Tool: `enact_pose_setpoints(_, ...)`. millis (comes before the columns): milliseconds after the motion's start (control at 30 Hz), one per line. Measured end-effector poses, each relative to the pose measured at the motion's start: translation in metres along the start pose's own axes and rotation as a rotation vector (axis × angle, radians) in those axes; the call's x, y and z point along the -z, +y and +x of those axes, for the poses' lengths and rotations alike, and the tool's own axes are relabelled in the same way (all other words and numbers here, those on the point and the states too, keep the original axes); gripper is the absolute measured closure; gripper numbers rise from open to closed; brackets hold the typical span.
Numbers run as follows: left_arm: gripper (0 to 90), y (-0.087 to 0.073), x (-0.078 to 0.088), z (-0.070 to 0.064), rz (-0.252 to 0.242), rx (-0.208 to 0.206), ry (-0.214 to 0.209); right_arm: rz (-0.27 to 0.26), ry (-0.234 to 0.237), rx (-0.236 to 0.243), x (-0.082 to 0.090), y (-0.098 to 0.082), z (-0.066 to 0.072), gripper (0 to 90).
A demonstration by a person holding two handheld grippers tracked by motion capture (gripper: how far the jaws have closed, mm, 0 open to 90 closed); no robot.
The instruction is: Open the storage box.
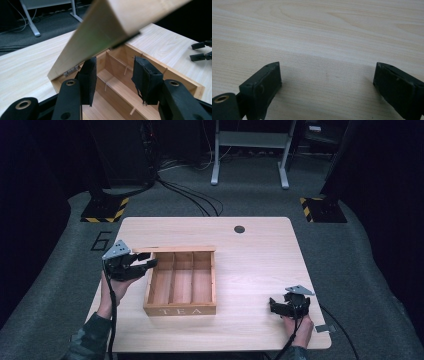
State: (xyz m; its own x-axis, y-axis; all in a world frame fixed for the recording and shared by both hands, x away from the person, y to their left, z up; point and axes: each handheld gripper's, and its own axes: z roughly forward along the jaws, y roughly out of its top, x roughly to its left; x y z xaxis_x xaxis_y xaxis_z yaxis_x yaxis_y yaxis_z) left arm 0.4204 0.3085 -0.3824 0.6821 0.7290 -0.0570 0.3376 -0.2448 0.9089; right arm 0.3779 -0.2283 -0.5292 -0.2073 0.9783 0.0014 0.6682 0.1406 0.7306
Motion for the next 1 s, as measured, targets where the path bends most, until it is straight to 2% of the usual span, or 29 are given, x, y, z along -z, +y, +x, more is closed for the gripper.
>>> enact_pose_setpoints(133,54.1,0.006,-0.001,0.005,0.012,-0.006,-0.009,0.0,0.0,0.0,0.0,0.0,0.0,7.3)
enact_pose_setpoints(367,54.1,0.014,-0.004,0.009,0.01,-0.007,0.0,0.0,0.0,0.0,0.0,0.0,0.0,7.3)
enact_pose_setpoints(500,54.1,0.018,-0.005,0.014,0.01,0.003,-0.016,0.0,0.0,0.0,0.0,0.0,0.0,7.3)
enact_pose_setpoints(1000,53.9,0.027,-0.008,0.022,0.013,0.005,-0.007,0.0,0.0,0.001,0.0,0.0,0.0,7.4)
